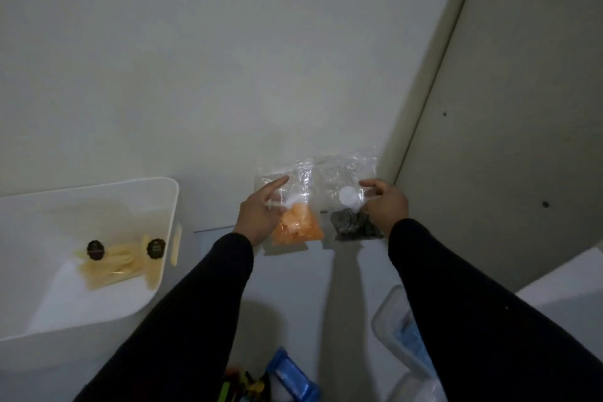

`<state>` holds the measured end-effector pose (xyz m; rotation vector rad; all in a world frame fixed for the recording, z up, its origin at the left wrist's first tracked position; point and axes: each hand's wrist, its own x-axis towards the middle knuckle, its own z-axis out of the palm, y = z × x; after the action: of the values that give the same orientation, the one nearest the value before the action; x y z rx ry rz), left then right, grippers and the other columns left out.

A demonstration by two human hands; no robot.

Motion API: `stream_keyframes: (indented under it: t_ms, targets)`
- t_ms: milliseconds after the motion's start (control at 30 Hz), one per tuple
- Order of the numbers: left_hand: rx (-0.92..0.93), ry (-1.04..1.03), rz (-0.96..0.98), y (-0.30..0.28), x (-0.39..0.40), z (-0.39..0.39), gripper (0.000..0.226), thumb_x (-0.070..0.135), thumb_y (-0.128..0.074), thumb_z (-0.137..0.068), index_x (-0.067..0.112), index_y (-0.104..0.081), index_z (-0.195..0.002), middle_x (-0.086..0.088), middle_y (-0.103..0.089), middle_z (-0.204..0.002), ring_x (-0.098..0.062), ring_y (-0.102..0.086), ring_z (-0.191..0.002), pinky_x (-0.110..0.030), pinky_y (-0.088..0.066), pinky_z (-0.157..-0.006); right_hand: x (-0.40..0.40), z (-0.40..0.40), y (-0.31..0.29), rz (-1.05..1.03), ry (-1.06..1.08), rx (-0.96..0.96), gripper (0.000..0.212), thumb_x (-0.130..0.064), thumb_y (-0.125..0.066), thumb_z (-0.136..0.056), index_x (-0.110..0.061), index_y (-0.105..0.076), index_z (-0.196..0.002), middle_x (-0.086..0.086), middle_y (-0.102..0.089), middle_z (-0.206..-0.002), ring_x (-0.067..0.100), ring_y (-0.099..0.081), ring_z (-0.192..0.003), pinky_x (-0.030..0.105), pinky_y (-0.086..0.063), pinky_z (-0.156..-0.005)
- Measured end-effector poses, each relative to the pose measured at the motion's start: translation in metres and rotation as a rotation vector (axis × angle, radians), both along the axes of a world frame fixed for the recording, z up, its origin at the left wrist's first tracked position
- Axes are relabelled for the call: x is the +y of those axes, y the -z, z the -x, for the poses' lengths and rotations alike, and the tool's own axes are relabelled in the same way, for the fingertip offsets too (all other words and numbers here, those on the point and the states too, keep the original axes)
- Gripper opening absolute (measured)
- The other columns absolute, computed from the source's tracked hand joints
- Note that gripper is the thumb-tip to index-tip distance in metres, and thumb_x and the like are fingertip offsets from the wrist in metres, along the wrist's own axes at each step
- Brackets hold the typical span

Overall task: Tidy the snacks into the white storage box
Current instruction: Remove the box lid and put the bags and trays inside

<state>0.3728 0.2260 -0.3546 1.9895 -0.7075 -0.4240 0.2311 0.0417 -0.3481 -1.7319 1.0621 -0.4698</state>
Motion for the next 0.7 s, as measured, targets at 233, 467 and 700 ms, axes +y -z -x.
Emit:
stream_keyframes:
  t_ms: [233, 467, 700]
  targets:
    - [-0.043, 0.098, 0.16, -0.082, 0.094, -0.021, 0.057, 0.004, -0.058, -0.088, 0.041, -0.05, -0.132, 0.003, -0.058, -0.114, -0.006, -0.055, -0.083, 0.0, -0.046, -0.065, 0.097, -0.021, -0.086, 0.002, -0.023, -0.172, 0.05, 0.018, -0.053, -0.077, -0.022, -0.065, -0.105, -0.002, -0.059, -0.086, 0.008, -0.061, -0.066, 0.016, -0.048, -0.058]
    - [-0.095, 0.044, 0.217, -0.131, 0.231, -0.063, 0.059, 0.002, -0.057, -0.088, 0.041, -0.051, -0.132, 0.007, -0.057, -0.109, -0.016, -0.053, -0.086, 0.002, -0.045, -0.061, 0.234, -0.085, -0.136, -0.099, -0.197, -0.314, 0.051, 0.021, -0.053, -0.076, -0.018, -0.064, -0.107, 0.003, -0.057, -0.088, 0.027, -0.061, -0.082, 0.029, -0.054, -0.069]
    - [-0.005, -0.1, 0.19, -0.097, 0.331, -0.1, 0.059, 0.0, -0.058, -0.085, 0.041, -0.054, -0.128, 0.005, -0.055, -0.097, -0.018, -0.052, -0.075, -0.016, -0.05, -0.075, 0.333, -0.143, -0.096, -0.167, -0.271, -0.241, 0.049, 0.02, -0.052, -0.077, -0.02, -0.063, -0.104, 0.003, -0.058, -0.087, 0.023, -0.06, -0.081, 0.031, -0.054, -0.072]
